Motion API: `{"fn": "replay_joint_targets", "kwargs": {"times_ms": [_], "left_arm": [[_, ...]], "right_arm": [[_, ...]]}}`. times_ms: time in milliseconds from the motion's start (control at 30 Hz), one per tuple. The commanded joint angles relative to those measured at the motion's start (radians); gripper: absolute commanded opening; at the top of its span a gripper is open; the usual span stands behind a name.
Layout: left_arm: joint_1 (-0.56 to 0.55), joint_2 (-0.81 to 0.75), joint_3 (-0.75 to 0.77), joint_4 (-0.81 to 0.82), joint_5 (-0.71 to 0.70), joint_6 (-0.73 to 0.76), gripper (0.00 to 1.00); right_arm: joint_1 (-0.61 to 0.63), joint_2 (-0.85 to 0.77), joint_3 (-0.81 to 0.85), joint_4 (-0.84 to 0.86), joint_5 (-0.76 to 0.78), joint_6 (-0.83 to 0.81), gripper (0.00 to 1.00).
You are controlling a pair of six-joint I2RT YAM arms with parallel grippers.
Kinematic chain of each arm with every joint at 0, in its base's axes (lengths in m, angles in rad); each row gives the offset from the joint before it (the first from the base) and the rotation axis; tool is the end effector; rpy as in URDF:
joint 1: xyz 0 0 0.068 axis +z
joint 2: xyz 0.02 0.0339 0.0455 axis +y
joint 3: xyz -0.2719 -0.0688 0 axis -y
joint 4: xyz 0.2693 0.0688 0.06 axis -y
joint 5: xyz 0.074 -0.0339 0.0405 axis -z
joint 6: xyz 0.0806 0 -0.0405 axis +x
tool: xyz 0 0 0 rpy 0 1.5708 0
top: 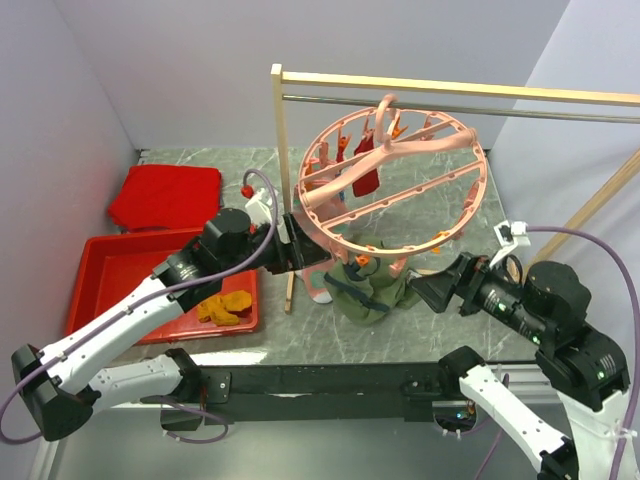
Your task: Remove the socks clipped to the hanger
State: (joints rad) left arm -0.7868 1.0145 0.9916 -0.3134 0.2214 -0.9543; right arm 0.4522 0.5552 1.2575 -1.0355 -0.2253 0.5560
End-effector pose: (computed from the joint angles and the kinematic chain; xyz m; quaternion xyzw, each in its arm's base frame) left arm 0.1930 -0.2186 0.3479 -0.0041 0.8130 -0.4979 0.3018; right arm 0.0820 0.0599 0.4267 -0.0231 0.8117 0.3586 0.4605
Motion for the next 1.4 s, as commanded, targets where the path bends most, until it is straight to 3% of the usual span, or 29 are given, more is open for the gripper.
{"fn": "replay_joint_targets", "kwargs": {"times_ms": [0,167,300,533,700,933,1200,1333,1367], "left_arm": [[-0.049,0.016,0.033,0.152,0.048,0.023,0.83],[-0.161,0.091,0.091,0.168,0.035,0.068,0.81],[-0.230,0.151,0.165,0.108,-0.031,0.104,0.80],[-0.258,0.141,0.160,0.141,-0.028,0.126,0.81],[-0.273,0.157,0.200,0.178,0.016,0.146,0.82],[-0.287,0.208,0.246,0.198,0.081,0.167,0.83],[-0.305,0.328,0.335,0.200,0.154,0.189,0.83],[-0.327,0.380,0.401,0.172,0.157,0.212,0.83],[-0.330,0.381,0.406,0.168,0.151,0.215,0.83]], "right_arm": [[0.005,-0.046,0.010,-0.064,0.035,-0.004,1.00],[0.005,-0.106,-0.082,-0.020,-0.077,-0.034,1.00],[0.006,-0.092,-0.132,0.029,-0.273,-0.090,1.00],[0.006,-0.103,-0.271,0.167,-0.312,-0.099,1.00],[0.005,-0.175,-0.380,0.259,-0.192,-0.038,1.00],[0.005,-0.297,-0.610,0.485,-0.151,0.084,1.00],[0.006,-0.276,-0.659,0.578,-0.132,0.108,0.99],[0.005,-0.307,-0.688,0.591,-0.080,0.133,0.89],[0.005,-0.316,-0.691,0.589,-0.072,0.143,0.80]]}}
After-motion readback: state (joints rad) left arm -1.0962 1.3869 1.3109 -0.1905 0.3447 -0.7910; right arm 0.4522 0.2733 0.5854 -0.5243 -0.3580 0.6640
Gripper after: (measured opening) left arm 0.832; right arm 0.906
